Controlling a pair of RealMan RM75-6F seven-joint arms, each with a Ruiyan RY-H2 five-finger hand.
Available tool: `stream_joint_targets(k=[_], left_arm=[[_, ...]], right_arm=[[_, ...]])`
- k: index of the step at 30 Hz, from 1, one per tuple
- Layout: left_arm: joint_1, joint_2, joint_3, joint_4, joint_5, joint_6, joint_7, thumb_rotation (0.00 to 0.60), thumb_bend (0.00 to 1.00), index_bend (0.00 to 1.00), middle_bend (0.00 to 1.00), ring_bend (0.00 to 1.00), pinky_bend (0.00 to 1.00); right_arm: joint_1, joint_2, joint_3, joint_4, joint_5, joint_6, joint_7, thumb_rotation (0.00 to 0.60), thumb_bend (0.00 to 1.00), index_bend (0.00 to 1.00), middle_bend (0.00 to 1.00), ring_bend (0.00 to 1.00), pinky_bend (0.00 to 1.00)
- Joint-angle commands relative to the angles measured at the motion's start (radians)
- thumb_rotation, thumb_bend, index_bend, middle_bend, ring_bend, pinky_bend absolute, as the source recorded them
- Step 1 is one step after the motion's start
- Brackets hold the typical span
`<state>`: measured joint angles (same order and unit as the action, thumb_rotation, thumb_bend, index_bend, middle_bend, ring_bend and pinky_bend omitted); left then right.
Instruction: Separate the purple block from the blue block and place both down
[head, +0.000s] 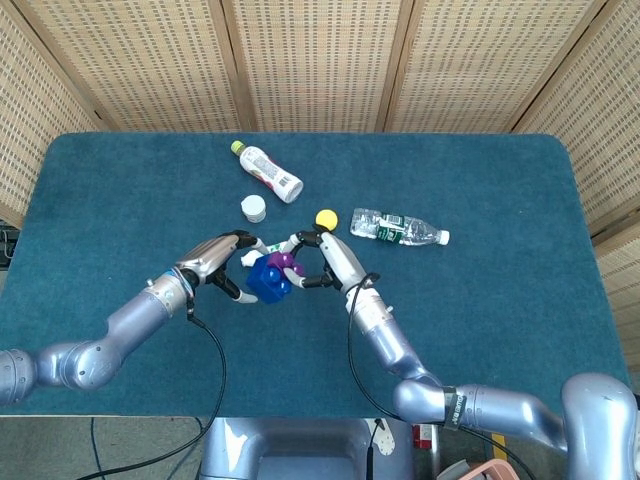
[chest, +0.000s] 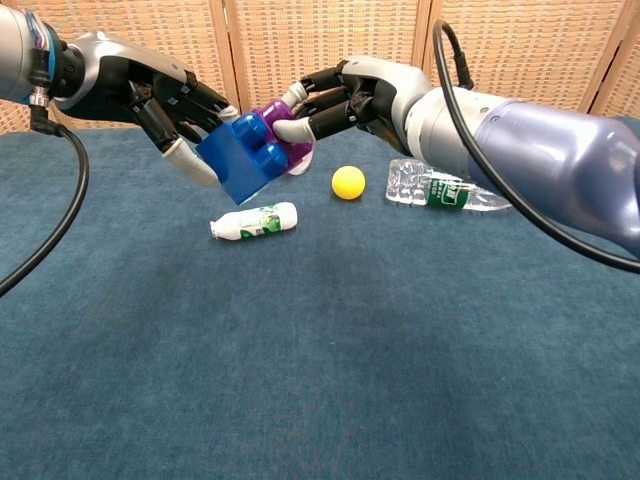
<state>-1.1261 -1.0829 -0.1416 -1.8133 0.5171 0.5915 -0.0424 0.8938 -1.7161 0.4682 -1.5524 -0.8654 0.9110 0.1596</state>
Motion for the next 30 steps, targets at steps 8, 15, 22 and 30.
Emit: stream_joint_targets(k=[8, 15, 22, 30], left_arm=[[0.033, -0.094, -0.029, 0.028, 0.031, 0.092, -0.027, 0.6, 0.01, 0.44, 0.33, 0.0, 0.0], [0.038, -0.116, -0.034, 0.029, 0.021, 0.116, -0.011, 0.6, 0.11, 0.49, 0.36, 0.0, 0.0], [0.053, -0.115, -0.028, 0.03, 0.026, 0.133, 0.01, 0.6, 0.15, 0.5, 0.37, 0.0, 0.0], [0.099, -0.115, 0.009, 0.076, 0.065, 0.125, 0.015, 0.6, 0.15, 0.5, 0.37, 0.0, 0.0]], right_arm=[[-0.005, -0.003, 0.0, -0.014, 0.0, -0.002, 0.012, 0.6, 0.57, 0.66, 0.68, 0.25, 0.0], [-0.012, 0.007, 0.008, -0.025, 0.007, -0.005, 0.026, 0.6, 0.57, 0.66, 0.68, 0.25, 0.0], [-0.027, 0.027, 0.011, -0.032, 0.012, -0.017, 0.049, 0.6, 0.57, 0.66, 0.68, 0.25, 0.0], [-0.053, 0.063, 0.02, -0.042, -0.003, -0.015, 0.081, 0.6, 0.57, 0.66, 0.69, 0.25, 0.0]])
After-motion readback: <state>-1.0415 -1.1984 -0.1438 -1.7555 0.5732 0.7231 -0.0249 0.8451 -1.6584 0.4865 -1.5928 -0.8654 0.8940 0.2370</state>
